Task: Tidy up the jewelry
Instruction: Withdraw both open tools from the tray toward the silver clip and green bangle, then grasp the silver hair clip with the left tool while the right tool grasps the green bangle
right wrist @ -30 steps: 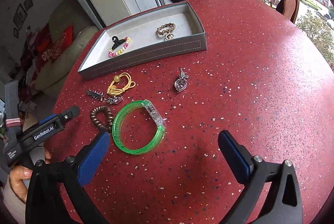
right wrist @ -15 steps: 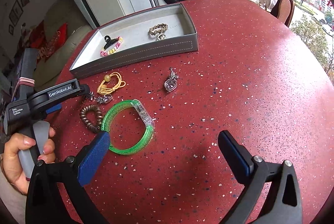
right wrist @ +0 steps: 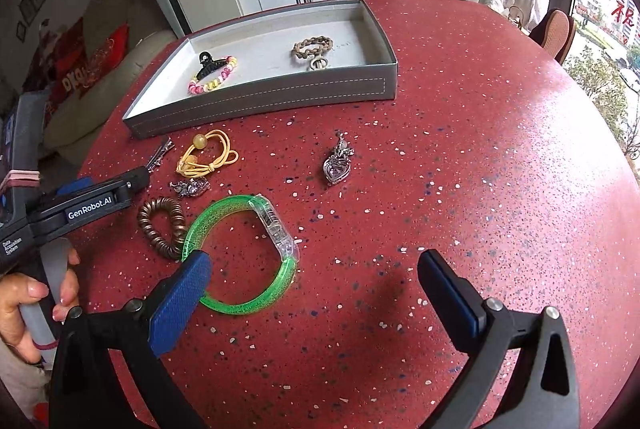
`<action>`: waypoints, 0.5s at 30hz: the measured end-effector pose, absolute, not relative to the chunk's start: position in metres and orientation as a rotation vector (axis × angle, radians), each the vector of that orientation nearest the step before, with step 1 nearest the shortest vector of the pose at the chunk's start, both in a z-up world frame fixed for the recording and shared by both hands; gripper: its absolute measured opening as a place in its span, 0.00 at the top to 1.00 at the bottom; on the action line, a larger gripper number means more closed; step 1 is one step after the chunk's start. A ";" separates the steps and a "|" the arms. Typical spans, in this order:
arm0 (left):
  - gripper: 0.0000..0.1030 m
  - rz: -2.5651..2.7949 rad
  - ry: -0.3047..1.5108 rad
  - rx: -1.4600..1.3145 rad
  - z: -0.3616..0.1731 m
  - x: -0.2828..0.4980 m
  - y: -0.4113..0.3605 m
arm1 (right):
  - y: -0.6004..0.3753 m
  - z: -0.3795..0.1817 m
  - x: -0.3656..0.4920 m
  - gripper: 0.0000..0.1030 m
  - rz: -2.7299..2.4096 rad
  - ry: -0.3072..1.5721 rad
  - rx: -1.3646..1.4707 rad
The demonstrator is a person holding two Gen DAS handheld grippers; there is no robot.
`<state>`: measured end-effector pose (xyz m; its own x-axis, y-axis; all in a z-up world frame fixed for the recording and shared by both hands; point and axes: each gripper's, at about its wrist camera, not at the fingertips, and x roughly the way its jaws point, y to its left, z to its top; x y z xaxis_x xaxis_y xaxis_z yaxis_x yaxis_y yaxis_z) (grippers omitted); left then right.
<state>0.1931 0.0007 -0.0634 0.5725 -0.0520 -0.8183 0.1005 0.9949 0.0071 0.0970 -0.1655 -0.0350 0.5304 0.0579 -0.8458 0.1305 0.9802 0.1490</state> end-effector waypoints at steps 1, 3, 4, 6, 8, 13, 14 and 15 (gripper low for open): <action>0.00 -0.106 0.944 0.067 -0.061 0.192 -0.001 | -0.164 -0.035 0.098 0.00 -0.041 1.014 0.199; 0.00 -0.143 0.918 0.113 -0.056 0.192 -0.009 | -0.162 -0.035 0.100 0.00 -0.039 1.015 0.183; 0.00 -0.163 0.907 0.140 -0.055 0.192 -0.014 | -0.161 -0.035 0.100 0.00 -0.038 1.016 0.174; 0.00 -0.197 0.891 0.182 -0.054 0.193 -0.022 | -0.160 -0.035 0.101 0.00 -0.039 1.018 0.164; 0.00 -0.223 0.894 0.200 -0.056 0.195 -0.028 | -0.161 -0.035 0.101 0.00 -0.043 1.021 0.166; 0.00 -0.244 0.921 0.212 -0.061 0.200 -0.034 | -0.164 -0.037 0.101 0.00 -0.048 1.033 0.162; 0.00 -0.244 0.921 0.214 -0.062 0.199 -0.034 | -0.163 -0.037 0.102 0.00 -0.047 1.035 0.157; 0.01 -0.247 0.922 0.215 -0.063 0.200 -0.034 | -0.162 -0.037 0.103 0.00 -0.045 1.035 0.151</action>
<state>0.1996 -0.0343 -0.0633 0.5797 -0.1178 -0.8063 0.3009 0.9505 0.0774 0.1028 -0.1625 -0.0367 0.5105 0.0342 -0.8592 0.1086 0.9886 0.1039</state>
